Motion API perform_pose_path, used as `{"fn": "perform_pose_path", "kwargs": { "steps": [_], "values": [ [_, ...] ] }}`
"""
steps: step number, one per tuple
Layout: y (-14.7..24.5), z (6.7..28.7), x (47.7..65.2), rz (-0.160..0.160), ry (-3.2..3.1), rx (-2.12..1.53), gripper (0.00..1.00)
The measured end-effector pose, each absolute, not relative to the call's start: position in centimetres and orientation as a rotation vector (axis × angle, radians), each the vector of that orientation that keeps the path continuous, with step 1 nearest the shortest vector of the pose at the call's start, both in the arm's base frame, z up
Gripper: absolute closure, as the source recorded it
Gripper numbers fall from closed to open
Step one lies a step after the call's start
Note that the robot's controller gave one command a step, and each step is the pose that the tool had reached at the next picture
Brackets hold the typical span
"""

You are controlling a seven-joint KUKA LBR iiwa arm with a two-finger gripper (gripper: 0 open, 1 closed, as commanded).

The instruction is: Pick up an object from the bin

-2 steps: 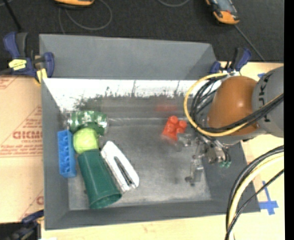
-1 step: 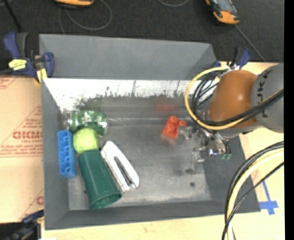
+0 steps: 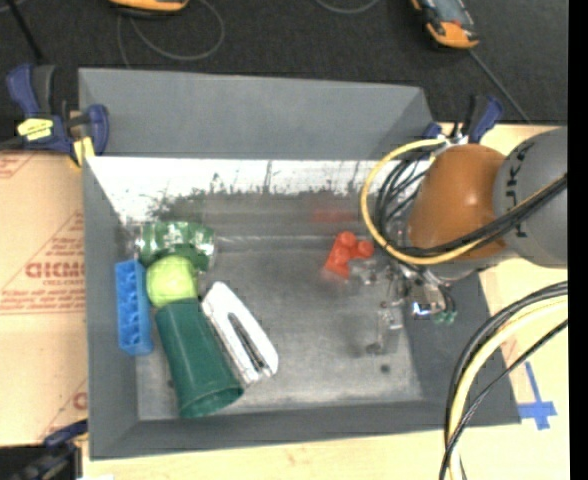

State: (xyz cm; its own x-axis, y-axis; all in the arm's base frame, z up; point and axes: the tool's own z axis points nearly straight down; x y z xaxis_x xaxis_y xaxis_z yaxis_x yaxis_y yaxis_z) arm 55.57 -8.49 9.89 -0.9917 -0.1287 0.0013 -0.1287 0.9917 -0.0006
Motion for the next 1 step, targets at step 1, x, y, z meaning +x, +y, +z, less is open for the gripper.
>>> {"fn": "perform_pose_path", "kwargs": {
  "steps": [1],
  "values": [
    [-7.53,12.25,57.74,0.0,-3.14,0.166,0.0]
  ]
}}
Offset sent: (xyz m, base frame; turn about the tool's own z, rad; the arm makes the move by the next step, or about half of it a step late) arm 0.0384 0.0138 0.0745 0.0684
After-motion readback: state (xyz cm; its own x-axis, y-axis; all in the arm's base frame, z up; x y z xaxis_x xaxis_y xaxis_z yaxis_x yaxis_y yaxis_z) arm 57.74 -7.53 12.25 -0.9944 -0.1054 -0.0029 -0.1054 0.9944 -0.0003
